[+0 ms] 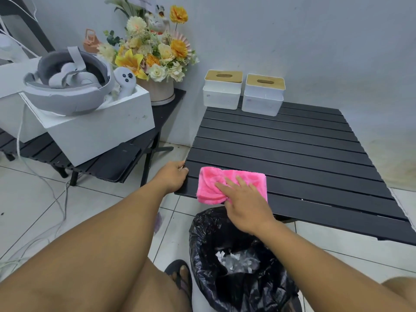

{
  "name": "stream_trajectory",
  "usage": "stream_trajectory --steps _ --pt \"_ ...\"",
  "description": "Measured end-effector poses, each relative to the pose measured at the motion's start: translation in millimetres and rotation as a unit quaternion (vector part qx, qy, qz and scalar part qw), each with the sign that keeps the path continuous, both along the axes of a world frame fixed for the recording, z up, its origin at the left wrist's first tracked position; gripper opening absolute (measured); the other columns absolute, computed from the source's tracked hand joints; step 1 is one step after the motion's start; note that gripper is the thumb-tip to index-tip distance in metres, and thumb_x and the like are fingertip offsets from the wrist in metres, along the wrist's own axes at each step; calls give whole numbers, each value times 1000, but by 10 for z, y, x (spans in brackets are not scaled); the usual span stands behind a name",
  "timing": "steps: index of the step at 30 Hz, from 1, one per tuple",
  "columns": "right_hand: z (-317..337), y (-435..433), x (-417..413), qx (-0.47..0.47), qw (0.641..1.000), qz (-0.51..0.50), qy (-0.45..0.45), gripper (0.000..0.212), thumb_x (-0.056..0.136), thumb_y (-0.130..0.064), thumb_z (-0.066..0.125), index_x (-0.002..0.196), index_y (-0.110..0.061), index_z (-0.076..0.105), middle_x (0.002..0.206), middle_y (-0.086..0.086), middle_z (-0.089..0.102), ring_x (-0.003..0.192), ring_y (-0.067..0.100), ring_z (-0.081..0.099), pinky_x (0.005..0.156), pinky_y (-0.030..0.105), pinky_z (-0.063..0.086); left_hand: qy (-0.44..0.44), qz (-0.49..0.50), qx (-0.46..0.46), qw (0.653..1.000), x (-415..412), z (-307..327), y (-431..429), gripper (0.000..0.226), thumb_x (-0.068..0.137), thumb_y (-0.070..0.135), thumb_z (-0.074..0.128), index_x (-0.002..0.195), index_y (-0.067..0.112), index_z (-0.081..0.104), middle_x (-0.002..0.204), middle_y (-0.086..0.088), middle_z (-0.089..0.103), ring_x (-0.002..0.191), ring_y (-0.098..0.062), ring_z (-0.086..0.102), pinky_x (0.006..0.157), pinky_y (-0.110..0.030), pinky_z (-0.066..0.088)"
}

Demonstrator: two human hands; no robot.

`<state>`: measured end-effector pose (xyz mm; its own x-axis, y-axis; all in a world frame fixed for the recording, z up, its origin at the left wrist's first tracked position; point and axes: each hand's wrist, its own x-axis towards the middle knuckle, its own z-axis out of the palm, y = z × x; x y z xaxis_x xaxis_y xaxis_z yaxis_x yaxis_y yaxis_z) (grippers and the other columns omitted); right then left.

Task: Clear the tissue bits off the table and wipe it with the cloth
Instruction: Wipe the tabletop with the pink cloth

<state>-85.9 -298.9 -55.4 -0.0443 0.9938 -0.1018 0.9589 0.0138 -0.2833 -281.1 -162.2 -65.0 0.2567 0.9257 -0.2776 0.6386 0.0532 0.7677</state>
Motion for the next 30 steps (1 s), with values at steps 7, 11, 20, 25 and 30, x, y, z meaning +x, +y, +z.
stream_trajectory --steps 7,11,20,25,30 --pt "56 32 527 -13 993 -120 12 55 100 -22 34 152 -38 28 161 -9 26 151 25 13 121 48 15 51 -17 6 999 15 101 -92 35 102 27 42 130 22 61 120 -3 68 107 -27 62 100 -41 49" --pt "-30 103 419 -3 983 -185 -10 54 99 -26 35 151 -39 29 162 -6 22 151 30 11 121 51 9 56 -14 9 998 39 121 -96 31 101 25 42 121 20 64 113 -6 68 103 -27 62 97 -42 51" --pt "40 21 400 -28 1000 -1 -4 58 101 -22 37 154 -41 22 163 -11 17 152 24 7 123 45 9 101 -38 4 994 166 225 -106 44 95 38 59 136 24 52 125 -3 63 106 -25 61 92 -35 49" --pt "88 2 983 -36 992 -121 5 58 99 -20 35 152 -42 26 161 -12 25 151 25 16 118 47 26 138 -57 18 989 233 272 -101 60 80 51 63 135 33 45 137 -9 50 113 -29 58 101 -46 49" --pt "16 18 986 -21 984 -178 -19 55 99 -22 34 151 -37 29 161 -5 27 150 29 16 119 51 19 201 -54 21 978 372 317 -153 68 92 47 60 149 19 35 148 -19 31 134 -37 41 112 -43 35"
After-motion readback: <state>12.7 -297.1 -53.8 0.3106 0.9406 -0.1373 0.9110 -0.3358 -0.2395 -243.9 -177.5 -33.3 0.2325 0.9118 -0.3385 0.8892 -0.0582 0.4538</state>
